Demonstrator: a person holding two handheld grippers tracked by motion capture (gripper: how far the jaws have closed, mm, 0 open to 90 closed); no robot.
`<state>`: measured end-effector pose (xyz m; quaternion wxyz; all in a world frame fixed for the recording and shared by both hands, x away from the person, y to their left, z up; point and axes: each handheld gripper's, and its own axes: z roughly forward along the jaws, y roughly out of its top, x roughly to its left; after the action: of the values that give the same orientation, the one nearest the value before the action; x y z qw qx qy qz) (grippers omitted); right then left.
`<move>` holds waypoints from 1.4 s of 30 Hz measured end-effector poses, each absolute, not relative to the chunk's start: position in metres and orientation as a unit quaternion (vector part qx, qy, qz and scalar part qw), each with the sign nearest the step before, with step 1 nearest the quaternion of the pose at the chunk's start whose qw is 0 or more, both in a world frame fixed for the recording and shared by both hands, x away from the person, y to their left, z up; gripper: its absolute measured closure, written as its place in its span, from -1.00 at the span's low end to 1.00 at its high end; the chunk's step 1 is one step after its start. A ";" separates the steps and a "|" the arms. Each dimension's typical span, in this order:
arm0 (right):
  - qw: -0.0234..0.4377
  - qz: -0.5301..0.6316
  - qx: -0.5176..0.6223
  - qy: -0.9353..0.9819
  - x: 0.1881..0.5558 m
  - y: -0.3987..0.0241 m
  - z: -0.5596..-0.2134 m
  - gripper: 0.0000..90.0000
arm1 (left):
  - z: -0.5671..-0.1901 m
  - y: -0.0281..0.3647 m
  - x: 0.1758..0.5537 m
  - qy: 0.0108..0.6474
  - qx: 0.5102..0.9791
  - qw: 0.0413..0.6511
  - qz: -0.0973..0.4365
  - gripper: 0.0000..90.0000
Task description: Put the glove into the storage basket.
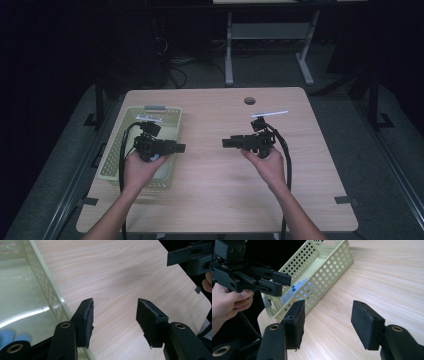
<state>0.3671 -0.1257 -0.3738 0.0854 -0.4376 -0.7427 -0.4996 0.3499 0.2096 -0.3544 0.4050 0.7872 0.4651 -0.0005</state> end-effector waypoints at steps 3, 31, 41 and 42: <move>0.084 -0.501 -0.443 -0.739 0.363 -0.133 -0.377 -0.03 | -0.354 0.205 0.348 0.459 0.789 0.408 0.001 0.04; 0.072 -0.485 -0.480 -0.727 0.341 -0.182 -0.402 -0.13 | -0.365 0.152 0.326 0.414 0.799 0.436 -0.028 -0.14; 0.074 -0.481 -0.494 -0.721 0.335 -0.197 -0.411 -0.16 | -0.377 0.141 0.320 0.406 0.800 0.440 -0.039 -0.19; 0.074 -0.481 -0.495 -0.720 0.334 -0.198 -0.412 -0.16 | -0.378 0.140 0.320 0.405 0.801 0.439 -0.040 -0.19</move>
<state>0.3344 -0.1983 -0.4120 0.0742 -0.4954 -0.7197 -0.4808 0.3195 0.1400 -0.3776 0.4392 0.8009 0.4050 -0.0396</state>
